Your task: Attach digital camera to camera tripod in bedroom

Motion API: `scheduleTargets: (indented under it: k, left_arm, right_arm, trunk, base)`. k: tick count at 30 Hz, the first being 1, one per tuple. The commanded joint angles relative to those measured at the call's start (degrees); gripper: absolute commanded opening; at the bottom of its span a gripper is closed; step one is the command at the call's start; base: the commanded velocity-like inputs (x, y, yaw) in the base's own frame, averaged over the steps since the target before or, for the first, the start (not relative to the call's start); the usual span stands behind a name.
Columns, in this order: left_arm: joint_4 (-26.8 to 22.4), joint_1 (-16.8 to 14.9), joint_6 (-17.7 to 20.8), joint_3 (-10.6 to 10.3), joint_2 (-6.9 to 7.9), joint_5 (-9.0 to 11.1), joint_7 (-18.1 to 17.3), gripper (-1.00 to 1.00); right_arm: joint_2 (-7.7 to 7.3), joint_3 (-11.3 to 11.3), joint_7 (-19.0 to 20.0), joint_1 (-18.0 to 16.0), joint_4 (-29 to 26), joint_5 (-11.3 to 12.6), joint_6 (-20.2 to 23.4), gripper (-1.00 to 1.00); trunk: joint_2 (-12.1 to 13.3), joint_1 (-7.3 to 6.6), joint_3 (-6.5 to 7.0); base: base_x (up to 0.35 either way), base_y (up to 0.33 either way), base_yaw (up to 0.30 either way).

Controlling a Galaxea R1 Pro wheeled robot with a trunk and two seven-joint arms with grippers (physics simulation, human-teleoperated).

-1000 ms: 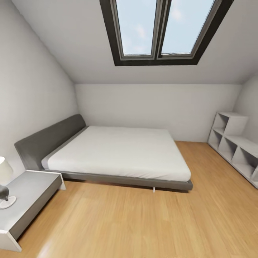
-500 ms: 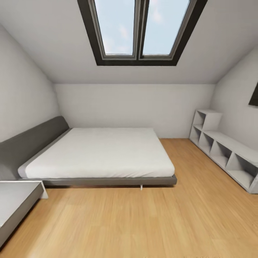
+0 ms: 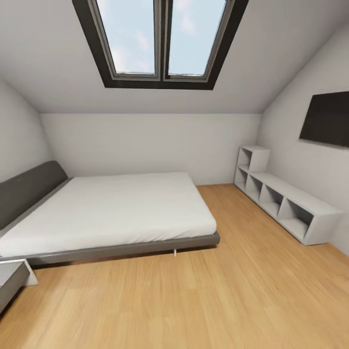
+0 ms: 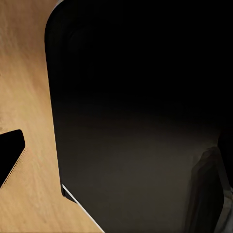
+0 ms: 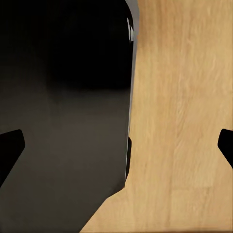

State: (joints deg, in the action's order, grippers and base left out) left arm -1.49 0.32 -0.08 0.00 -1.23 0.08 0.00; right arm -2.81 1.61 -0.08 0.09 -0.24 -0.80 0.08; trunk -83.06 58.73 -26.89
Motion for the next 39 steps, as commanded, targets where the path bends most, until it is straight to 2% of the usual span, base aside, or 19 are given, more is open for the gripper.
scheduleTargets:
  k: [1, 39]
  left_arm:
    - [-0.1, 0.0, 0.0, 0.0, 0.0, 0.0, 0.0, 1.0]
    - [-0.1, 0.0, 0.0, 0.0, 0.0, 0.0, 0.0, 1.0]
  right_arm:
    - [-0.01, 0.2, 0.0, 0.0, 0.0, -0.1, 0.0, 1.0]
    - [-0.01, 0.2, 0.0, 0.0, 0.0, -0.1, 0.0, 1.0]
  trunk:
    - [0.0, 0.0, -0.03]
    - [0.0, 0.0, -0.03]
  base:
    - [0.0, 0.0, -0.279]
    - [0.0, 0.0, -0.279]
